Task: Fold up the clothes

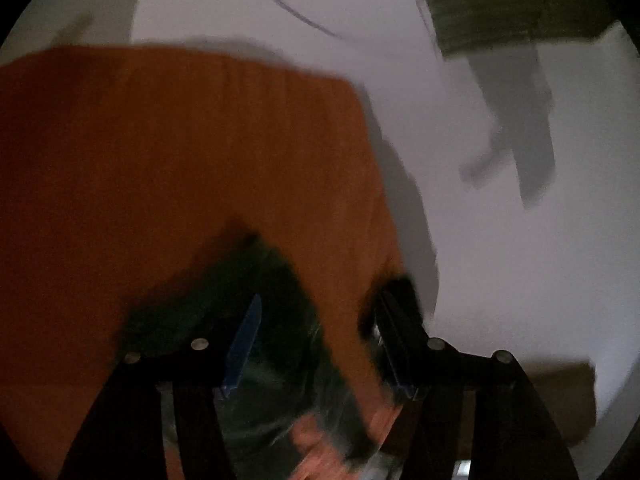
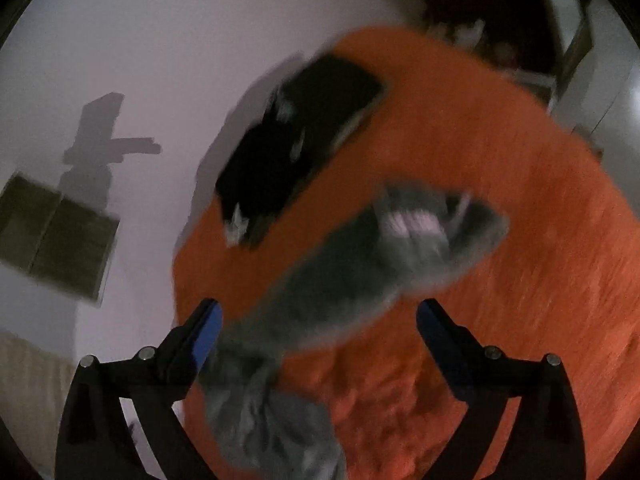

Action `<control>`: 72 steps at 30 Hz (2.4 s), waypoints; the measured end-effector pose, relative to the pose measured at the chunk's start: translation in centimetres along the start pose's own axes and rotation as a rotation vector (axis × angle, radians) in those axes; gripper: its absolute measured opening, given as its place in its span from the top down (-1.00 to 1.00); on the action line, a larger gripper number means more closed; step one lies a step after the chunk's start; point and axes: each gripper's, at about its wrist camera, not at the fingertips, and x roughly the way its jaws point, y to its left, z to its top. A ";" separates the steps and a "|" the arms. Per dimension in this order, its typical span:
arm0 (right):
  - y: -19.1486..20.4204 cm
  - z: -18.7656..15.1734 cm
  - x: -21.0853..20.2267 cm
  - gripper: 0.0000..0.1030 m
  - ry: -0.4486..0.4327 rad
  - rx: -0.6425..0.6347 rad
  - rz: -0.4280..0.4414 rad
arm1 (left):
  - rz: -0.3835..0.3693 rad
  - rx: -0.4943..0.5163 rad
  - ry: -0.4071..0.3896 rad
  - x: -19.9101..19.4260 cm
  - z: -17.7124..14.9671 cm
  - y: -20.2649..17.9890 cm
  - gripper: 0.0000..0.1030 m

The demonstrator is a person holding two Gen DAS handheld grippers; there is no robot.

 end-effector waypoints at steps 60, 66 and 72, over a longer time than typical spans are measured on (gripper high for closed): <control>7.9 -44.5 26.2 -0.13 0.287 0.242 0.187 | -0.285 0.319 0.034 -1.3 -11.9 -5.6 0.83; 4.3 -44.1 27.6 -0.13 0.095 0.466 0.226 | -0.266 0.255 0.038 0.2 -10.3 -2.7 0.83; 6.0 -41.9 25.9 0.87 0.012 0.284 0.149 | -0.274 0.197 0.038 1.5 -8.6 -2.1 0.83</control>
